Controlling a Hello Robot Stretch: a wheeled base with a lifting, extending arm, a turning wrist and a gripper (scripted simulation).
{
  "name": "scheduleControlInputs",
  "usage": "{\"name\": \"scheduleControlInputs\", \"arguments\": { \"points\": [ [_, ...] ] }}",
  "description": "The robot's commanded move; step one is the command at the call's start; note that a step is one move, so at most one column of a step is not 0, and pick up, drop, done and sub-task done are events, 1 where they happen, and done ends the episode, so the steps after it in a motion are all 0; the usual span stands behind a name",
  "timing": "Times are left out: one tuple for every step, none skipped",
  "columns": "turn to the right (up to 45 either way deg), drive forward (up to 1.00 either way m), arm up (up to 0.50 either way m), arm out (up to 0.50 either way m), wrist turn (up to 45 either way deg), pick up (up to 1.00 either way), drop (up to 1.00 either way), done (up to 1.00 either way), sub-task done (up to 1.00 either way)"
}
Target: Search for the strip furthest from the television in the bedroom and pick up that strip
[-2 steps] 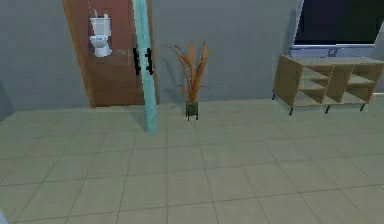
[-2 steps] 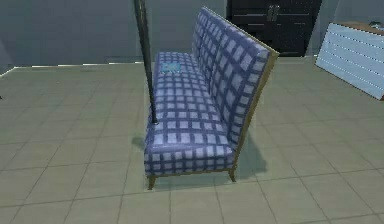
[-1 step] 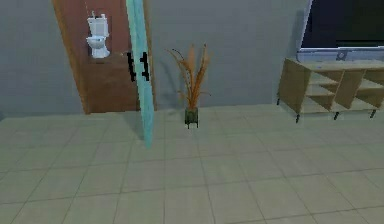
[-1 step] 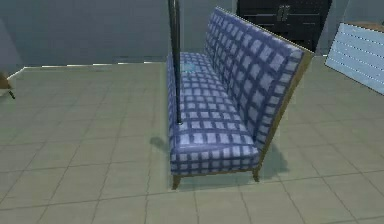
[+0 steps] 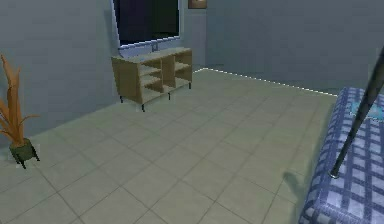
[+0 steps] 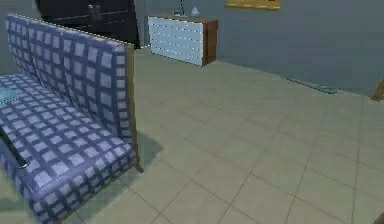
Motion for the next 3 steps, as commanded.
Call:
{"name": "scheduleControlInputs", "arguments": {
  "points": [
    [0.0,0.90,0.00,0.00,0.0,0.00,0.00,0.00,0.00],
    [18.0,0.00,0.00,0.00,0.0,0.00,0.00,0.00,0.00],
    [0.0,1.00,0.00,0.00,0.0,0.00,0.00,0.00,0.00]
  ]
}}
